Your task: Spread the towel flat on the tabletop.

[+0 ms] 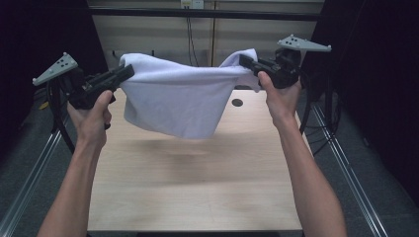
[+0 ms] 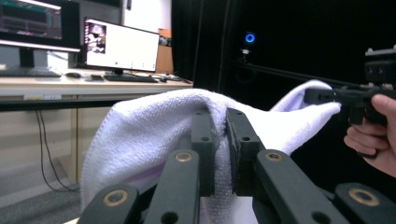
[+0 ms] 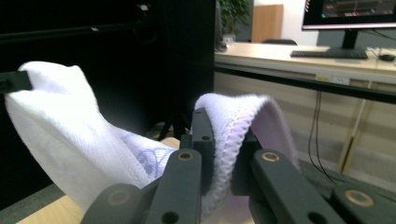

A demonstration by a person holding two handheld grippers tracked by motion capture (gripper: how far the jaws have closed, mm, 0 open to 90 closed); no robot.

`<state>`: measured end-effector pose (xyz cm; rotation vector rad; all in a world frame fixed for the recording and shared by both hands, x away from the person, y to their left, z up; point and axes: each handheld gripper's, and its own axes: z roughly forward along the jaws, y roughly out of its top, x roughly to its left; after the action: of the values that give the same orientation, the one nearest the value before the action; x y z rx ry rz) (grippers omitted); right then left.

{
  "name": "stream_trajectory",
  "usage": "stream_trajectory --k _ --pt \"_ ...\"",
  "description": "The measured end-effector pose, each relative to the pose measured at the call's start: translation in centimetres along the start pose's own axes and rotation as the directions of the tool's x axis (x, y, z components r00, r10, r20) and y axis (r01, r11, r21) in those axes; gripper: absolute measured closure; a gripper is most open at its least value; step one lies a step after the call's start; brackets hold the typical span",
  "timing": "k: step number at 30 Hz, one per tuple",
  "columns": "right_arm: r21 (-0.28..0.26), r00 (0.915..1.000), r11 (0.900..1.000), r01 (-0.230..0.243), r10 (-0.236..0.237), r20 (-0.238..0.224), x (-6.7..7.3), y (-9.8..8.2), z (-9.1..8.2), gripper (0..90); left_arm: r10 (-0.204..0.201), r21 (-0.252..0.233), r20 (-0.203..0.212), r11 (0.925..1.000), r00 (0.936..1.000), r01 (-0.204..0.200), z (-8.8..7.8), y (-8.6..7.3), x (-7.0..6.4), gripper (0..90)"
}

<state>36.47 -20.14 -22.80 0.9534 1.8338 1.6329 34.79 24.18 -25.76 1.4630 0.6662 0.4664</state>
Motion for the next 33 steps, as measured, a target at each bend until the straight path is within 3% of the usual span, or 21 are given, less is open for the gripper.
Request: stream_trajectory --k 3,4,5,6,7,9,11,12,13,14,17,18,20,21,23,24,26,27,28,29,33 --pt "0.113 0.9998 0.994 -0.013 0.015 -0.017 0.5 -5.8 -1.3 84.5 -0.012 0.060 0.036 0.9981 0.9993 0.010 -0.8 -3.7 -0.8 83.2" --pt "0.113 0.9998 0.994 -0.013 0.015 -0.017 0.5 -5.8 -1.3 84.5 -0.021 0.092 0.050 0.9956 0.9985 0.016 -1.1 -5.3 -1.1 83.2" --pt "0.177 0.9975 0.983 -0.053 0.060 -0.037 0.7 -9.9 -2.3 84.6 -0.061 0.154 0.079 0.9868 0.9950 0.048 -1.7 -8.9 -1.8 83.1" --pt "0.177 0.9975 0.983 -0.053 0.060 -0.037 0.7 -9.9 -2.3 84.6 -0.061 0.154 0.079 0.9868 0.9950 0.048 -1.7 -8.9 -1.8 83.1" --pt "0.245 0.9957 0.967 -0.071 0.083 -0.041 1.2 -13.8 -3.5 84.6 -0.083 0.186 0.090 0.9803 0.9925 0.065 -2.0 -10.6 -2.3 83.1" --pt "0.314 0.9936 0.945 -0.089 0.106 -0.039 2.0 -17.3 -4.9 84.4 -0.140 0.254 0.111 0.9612 0.9840 0.108 -2.5 -13.7 -3.1 83.0" --pt "0.361 0.9882 0.925 -0.115 0.144 -0.054 2.6 -20.4 -6.3 83.8 -0.163 0.363 0.131 0.9257 0.9779 0.106 -2.9 -17.0 -4.3 82.9" --pt "0.383 0.9871 0.916 -0.120 0.151 -0.052 2.9 -21.8 -7.0 83.2 -0.163 0.363 0.131 0.9257 0.9779 0.106 -2.9 -17.0 -4.3 82.9" --pt "0.383 0.9871 0.916 -0.120 0.151 -0.052 2.9 -21.8 -7.0 83.2 -0.184 0.395 0.131 0.9111 0.9741 0.119 -2.9 -17.7 -4.6 82.9" --pt "0.425 0.9840 0.895 -0.135 0.171 -0.048 3.4 -23.8 -8.0 81.4 -0.209 0.444 0.139 0.8867 0.9679 0.128 -3.3 -19.9 -5.6 82.7" --pt "0.505 0.9857 0.855 -0.122 0.164 -0.039 3.9 -25.7 -9.7 71.8 -0.238 0.466 0.159 0.8737 0.9583 0.139 -4.0 -21.3 -6.4 82.0" --pt "0.505 0.9857 0.855 -0.122 0.164 -0.039 3.9 -25.7 -9.7 71.8 -0.238 0.466 0.159 0.8737 0.9583 0.139 -4.0 -21.3 -6.4 81.8" --pt "0.513 0.9838 0.847 -0.141 0.178 -0.023 3.8 -26.3 -11.1 68.1 -0.251 0.502 0.169 0.8539 0.9531 0.136 -4.5 -21.8 -7.1 81.3" --pt "0.491 0.9812 0.858 -0.153 0.191 -0.028 3.6 -26.5 -12.4 63.9 -0.218 0.528 0.208 0.8455 0.9536 0.078 -4.9 -22.0 -8.0 78.7" --pt "0.476 0.9817 0.865 -0.157 0.189 -0.019 3.6 -26.3 -12.9 63.1 -0.211 0.529 0.212 0.8458 0.9542 0.069 -5.1 -22.0 -8.2 77.2" --pt "0.436 0.9817 0.886 -0.159 0.189 -0.026 3.3 -25.7 -13.6 62.5 -0.216 0.514 0.224 0.8547 0.9503 0.073 -5.4 -21.9 -8.2 75.6" --pt "0.425 0.9814 0.890 -0.167 0.192 -0.016 3.1 -25.4 -13.7 62.1 -0.216 0.500 0.225 0.8622 0.9500 0.078 -5.6 -21.6 -8.0 73.3" --pt "0.404 0.9815 0.899 -0.170 0.191 -0.012 2.6 -25.1 -13.9 61.7 -0.214 0.467 0.224 0.8797 0.9509 0.088 -5.7 -21.0 -7.5 72.7" --pt "0.395 0.9827 0.903 -0.168 0.185 -0.006 2.5 -25.0 -13.9 61.2 -0.214 0.467 0.224 0.8797 0.9509 0.088 -5.7 -21.0 -7.5 72.1" --pt "0.396 0.9821 0.902 -0.172 0.189 -0.002 2.4 -25.0 -13.8 61.4 -0.220 0.424 0.211 0.8985 0.9522 0.114 -5.7 -20.2 -6.8 70.9" --pt "0.424 0.9812 0.889 -0.171 0.193 -0.008 1.9 -25.4 -12.3 61.0 -0.212 0.385 0.170 0.9131 0.9623 0.134 -5.1 -19.2 -5.2 69.2"
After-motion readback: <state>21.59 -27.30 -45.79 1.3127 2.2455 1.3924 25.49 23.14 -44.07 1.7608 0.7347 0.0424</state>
